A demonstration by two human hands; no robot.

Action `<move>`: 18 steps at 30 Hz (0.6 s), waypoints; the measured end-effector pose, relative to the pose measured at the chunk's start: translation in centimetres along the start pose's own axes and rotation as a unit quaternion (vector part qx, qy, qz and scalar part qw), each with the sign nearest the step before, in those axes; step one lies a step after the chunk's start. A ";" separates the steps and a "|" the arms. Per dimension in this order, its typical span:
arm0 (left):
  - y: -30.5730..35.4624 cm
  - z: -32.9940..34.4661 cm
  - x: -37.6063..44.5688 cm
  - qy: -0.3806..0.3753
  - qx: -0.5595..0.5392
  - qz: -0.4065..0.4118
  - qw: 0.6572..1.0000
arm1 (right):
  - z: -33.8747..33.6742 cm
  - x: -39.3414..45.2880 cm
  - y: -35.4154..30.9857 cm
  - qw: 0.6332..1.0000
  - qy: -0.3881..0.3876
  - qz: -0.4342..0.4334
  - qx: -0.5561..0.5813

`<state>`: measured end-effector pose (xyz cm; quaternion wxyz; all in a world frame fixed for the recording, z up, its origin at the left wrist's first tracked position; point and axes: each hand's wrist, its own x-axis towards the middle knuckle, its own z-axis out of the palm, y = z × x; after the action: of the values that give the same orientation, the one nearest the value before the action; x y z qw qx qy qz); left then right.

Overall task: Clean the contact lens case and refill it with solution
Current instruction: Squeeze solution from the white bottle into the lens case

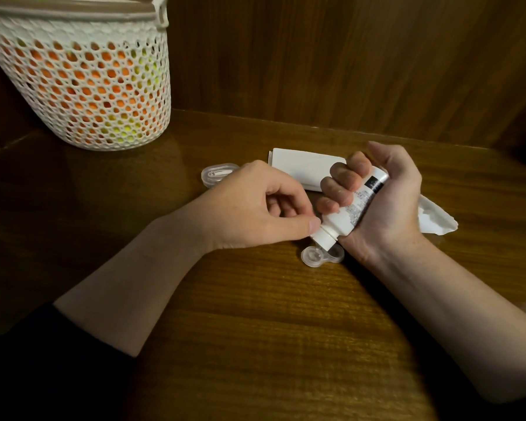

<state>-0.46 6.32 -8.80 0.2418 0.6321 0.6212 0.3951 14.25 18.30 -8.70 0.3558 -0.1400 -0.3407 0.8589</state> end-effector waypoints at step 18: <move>0.0 0.1 0.0 -0.003 -0.005 0.003 1.000 | 0.4 -0.2 0.1 1.000 0.004 -0.005 -0.007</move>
<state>-0.36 6.39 -8.89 0.2456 0.6341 0.6164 0.3970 14.19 17.93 -8.47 0.3608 -0.1445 -0.3463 0.8538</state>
